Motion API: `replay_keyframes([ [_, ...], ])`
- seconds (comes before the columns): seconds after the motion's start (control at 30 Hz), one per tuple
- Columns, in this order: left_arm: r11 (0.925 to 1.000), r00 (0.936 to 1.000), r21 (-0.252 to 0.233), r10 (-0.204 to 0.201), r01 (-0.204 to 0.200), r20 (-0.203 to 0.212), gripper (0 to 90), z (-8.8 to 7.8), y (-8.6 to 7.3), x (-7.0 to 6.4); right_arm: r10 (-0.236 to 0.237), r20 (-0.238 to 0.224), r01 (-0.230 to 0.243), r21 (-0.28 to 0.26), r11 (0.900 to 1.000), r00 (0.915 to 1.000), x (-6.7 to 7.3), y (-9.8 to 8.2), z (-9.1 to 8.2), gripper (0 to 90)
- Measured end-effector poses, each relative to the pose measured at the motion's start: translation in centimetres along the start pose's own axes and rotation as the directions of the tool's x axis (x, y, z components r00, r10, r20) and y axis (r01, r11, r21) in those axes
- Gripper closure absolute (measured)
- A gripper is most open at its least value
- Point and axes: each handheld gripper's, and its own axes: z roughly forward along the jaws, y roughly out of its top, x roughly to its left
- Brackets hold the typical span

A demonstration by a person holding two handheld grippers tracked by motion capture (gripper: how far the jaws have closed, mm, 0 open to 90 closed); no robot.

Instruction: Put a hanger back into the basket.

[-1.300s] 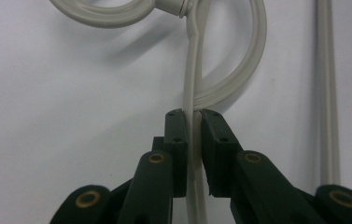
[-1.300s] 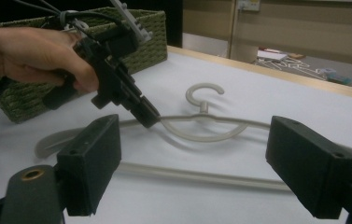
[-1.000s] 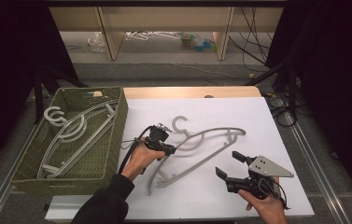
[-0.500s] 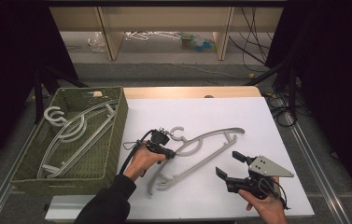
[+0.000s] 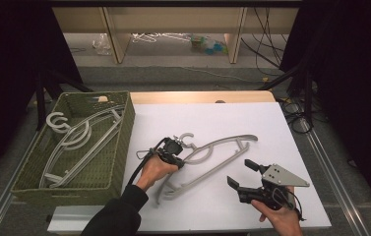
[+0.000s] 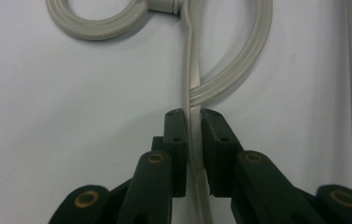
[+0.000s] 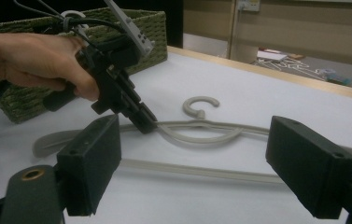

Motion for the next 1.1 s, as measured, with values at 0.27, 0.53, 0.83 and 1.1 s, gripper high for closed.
replay_keyframes([
  [0.27, 0.9962, 0.9993, -0.078, -0.038, 0.038, 0.007, 80.8, -1.1, -0.6, 0.8, -0.002, 0.012, 0.002, 0.015, 1.000, 0.9999, -0.1, 0.0, -0.1, 18.9],
  [0.53, 0.9763, 0.9972, -0.203, -0.071, 0.074, 0.024, 81.4, -4.0, -0.5, 1.1, -0.004, 0.017, 0.004, 0.010, 1.000, 0.9998, -0.1, 0.0, -0.1, 18.9],
  [0.83, 0.9670, 0.9976, -0.245, -0.066, 0.069, 0.021, 81.5, -5.1, -0.8, 1.1, -0.001, 0.009, 0.001, 0.017, 1.000, 1.0000, -0.1, 0.0, 0.0, 18.9],
  [1.1, 0.9700, 0.9989, -0.239, -0.039, 0.044, 0.025, 81.6, -5.0, -1.1, 0.4, -0.100, 0.016, 0.099, 0.086, 0.991, 0.9948, -2.4, 0.8, 3.1, 19.3],
])
